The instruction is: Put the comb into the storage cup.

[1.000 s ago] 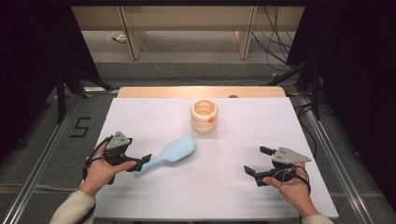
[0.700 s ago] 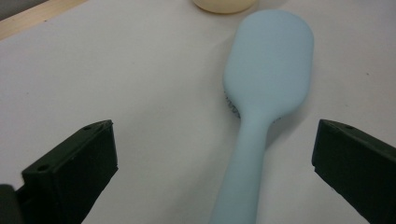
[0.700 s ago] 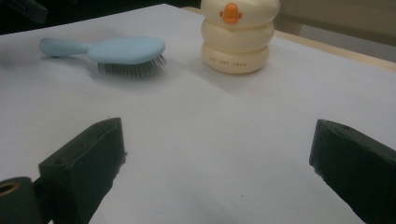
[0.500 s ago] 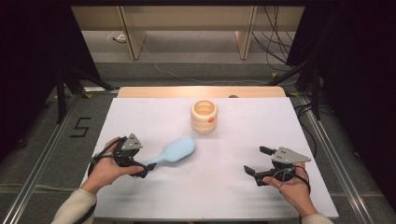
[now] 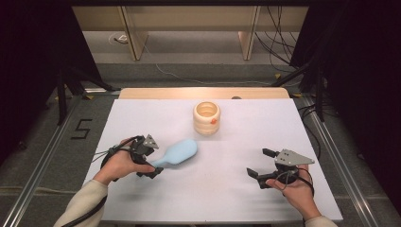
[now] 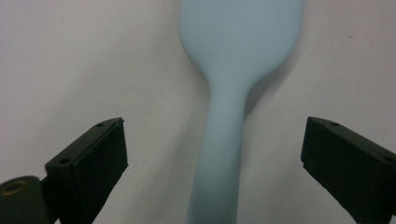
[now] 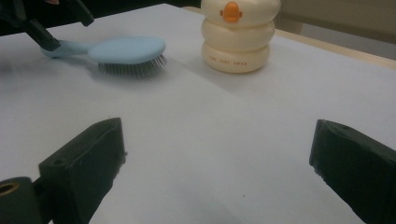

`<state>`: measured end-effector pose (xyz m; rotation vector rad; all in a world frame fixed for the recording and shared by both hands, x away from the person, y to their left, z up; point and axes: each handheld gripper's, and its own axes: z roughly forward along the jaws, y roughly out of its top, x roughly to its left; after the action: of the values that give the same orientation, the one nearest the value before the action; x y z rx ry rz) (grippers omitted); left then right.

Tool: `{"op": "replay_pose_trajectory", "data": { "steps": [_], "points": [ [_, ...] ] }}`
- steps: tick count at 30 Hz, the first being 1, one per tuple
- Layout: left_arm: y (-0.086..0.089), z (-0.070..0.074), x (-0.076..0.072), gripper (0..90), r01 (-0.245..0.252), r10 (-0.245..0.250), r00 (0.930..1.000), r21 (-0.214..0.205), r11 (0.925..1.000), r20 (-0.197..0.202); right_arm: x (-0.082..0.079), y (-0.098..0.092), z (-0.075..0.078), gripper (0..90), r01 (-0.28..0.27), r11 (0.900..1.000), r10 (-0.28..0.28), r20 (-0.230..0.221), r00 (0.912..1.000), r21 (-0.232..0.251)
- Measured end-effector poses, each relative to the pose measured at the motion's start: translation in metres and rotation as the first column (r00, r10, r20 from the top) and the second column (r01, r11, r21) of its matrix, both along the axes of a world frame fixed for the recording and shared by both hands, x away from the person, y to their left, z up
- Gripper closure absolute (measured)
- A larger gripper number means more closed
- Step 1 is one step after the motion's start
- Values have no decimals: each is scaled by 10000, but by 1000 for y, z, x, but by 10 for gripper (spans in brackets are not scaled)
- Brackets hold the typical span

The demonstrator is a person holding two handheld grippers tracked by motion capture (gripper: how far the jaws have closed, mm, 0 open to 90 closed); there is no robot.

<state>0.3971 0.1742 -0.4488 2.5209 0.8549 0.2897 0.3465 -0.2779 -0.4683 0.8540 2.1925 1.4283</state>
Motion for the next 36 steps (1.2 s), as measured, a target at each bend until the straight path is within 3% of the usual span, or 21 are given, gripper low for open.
{"op": "replay_pose_trajectory", "data": {
  "steps": [10,27,36],
  "points": [
    [-7,-6,11,147,395,-368,9989,929,9949,-306,0,0,-1,43,15,10000,-15,-61,10000,-38],
    [-27,-12,21,191,729,-619,9954,1600,9844,-724,0,0,-1,43,34,10000,-34,-71,10000,-38],
    [-31,-14,26,251,602,-414,9941,1927,9794,-1001,0,0,-1,43,29,10000,-30,-57,10000,-57]
  ]
}}
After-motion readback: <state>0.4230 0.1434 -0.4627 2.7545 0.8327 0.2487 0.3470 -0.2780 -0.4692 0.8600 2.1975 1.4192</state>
